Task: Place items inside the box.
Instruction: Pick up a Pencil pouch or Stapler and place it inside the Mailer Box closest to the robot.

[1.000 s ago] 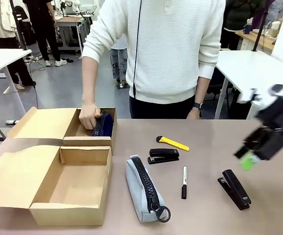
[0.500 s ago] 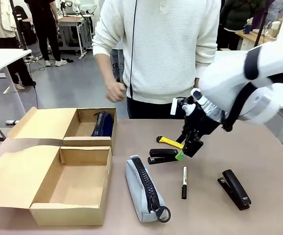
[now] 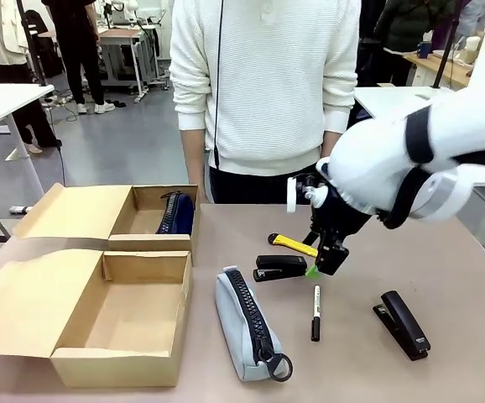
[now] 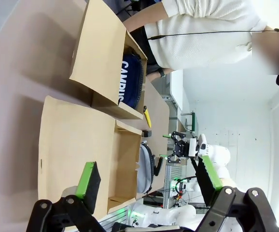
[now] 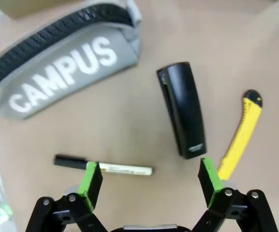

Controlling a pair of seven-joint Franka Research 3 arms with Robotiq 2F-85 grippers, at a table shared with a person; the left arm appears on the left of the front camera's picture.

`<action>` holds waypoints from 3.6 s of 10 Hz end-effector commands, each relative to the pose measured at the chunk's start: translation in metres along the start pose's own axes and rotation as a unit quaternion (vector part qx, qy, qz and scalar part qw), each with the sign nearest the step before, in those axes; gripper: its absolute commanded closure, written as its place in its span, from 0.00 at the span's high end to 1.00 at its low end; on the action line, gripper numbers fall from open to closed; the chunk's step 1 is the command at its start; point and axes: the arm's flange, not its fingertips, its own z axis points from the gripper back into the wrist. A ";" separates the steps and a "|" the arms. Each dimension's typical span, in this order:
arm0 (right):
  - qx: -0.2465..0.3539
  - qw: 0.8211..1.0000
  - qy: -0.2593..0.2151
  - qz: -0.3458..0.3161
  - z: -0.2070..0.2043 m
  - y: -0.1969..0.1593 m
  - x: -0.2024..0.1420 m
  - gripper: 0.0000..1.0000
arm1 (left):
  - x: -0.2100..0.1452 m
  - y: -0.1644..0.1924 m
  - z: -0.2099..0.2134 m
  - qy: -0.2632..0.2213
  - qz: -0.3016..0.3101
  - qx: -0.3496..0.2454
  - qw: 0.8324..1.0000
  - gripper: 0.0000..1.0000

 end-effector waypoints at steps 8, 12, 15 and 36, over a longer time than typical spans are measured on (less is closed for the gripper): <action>0.015 0.998 0.026 0.046 -0.083 -0.057 0.030 1.00 | 0.000 0.000 0.000 -0.004 -0.008 -0.012 1.000 1.00; 0.055 0.996 0.048 0.046 -0.089 -0.054 0.028 1.00 | 0.000 0.000 0.000 -0.004 -0.008 -0.012 1.000 1.00; 0.065 0.995 0.054 0.047 -0.092 -0.052 0.028 0.00 | 0.000 0.000 0.000 -0.004 -0.008 -0.012 1.000 1.00; 0.046 0.997 0.060 0.029 -0.086 -0.044 0.029 0.22 | 0.000 0.000 0.000 -0.004 -0.008 -0.012 1.000 1.00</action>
